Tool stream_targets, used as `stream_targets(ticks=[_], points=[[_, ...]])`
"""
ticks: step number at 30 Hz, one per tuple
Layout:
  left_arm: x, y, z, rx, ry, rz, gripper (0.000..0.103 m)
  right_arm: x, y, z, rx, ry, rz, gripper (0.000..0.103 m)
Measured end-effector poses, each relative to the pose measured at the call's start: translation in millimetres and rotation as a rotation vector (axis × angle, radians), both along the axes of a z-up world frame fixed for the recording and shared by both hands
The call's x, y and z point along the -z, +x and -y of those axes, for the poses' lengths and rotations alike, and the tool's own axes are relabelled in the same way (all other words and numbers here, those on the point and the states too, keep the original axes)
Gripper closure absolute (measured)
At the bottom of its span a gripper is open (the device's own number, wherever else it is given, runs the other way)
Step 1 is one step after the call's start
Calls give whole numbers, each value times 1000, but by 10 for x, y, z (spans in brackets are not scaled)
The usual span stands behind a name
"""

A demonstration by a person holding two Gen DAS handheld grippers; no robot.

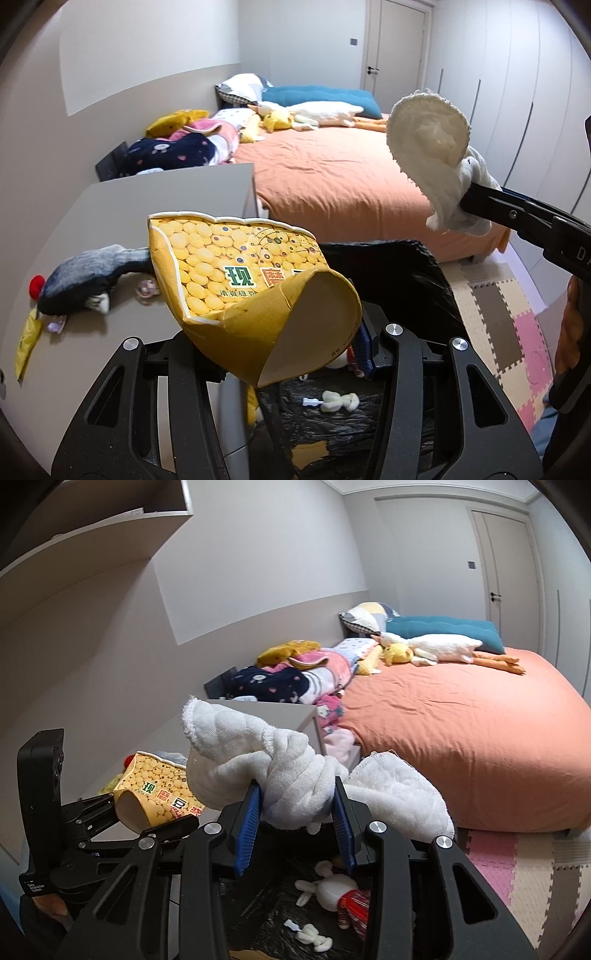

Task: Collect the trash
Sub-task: 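Carry the paper cup and white cloth over the black bin and open both tools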

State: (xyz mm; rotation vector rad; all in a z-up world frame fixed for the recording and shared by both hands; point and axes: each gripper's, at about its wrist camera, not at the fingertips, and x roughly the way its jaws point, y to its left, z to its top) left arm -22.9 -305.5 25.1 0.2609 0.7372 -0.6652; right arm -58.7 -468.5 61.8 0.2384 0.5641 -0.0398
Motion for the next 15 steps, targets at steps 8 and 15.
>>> stream_targets(ticks=[8,15], points=[[137,-102,246,58,20,-29,54,116,-158,219,69,-10,-15,64],[265,-180,443,110,32,-55,54,203,-238,352,115,-19,-36,64]])
